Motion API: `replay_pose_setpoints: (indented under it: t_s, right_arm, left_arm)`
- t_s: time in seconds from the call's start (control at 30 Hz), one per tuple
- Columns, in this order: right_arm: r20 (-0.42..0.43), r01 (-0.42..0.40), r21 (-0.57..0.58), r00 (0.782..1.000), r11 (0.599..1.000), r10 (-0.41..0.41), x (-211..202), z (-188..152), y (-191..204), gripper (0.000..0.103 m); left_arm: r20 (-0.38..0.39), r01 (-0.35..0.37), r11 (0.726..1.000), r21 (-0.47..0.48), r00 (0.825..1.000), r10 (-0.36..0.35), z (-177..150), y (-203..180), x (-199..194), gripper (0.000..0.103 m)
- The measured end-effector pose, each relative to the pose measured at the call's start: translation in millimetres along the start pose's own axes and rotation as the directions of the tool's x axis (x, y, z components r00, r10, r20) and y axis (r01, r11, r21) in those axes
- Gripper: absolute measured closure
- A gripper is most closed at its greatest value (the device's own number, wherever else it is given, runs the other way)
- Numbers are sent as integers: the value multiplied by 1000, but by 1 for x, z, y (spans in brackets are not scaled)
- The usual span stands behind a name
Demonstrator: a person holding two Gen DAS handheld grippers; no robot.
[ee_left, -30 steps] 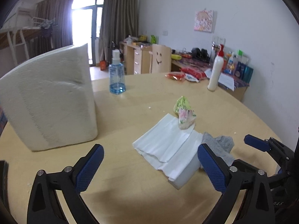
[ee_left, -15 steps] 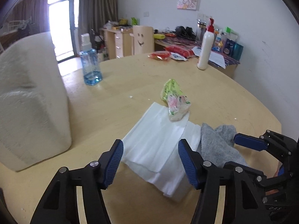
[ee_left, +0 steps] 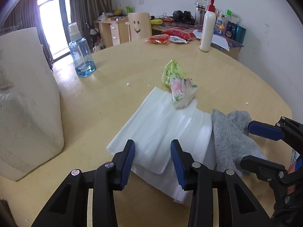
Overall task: Organize soft objects
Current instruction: 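Grasp the white face masks with the left gripper while the right gripper grasps the grey sock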
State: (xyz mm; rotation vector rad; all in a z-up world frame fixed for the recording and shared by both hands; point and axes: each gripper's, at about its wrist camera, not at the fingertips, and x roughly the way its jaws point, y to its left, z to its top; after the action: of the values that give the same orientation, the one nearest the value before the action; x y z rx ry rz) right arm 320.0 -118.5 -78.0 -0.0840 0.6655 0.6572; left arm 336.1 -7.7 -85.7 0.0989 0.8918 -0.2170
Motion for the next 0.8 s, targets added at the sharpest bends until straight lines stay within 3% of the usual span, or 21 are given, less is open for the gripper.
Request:
replay_pose_setpoints:
  t_s: [0.1, 0.2, 0.23, 0.6, 0.8]
  right_arm:
    - [-7, 3, 2, 1000, 1000, -3, 1, 0, 0, 46]
    - [-11, 9, 0, 1000, 1000, -9, 3, 1, 2, 46]
    - [-13, 9, 2, 1000, 1000, -9, 3, 1, 2, 46]
    - [-97, 62, -21, 993, 998, -63, 15, 2, 6, 46]
    - [-112, 116, -52, 986, 992, -121, 18, 0, 10, 59]
  left_arm:
    - [2, 1, 1000, 3, 1000, -1, -1, 1, -1, 67]
    - [5, 5, 1000, -11, 1000, -5, -2, 4, -1, 92]
    - [7, 12, 1000, -15, 1000, -12, -3, 5, -1, 96]
    - [22, 22, 999, -38, 1000, -21, -5, 11, -3, 98]
    - [23, 21, 998, -55, 1000, -20, -6, 14, -4, 98]
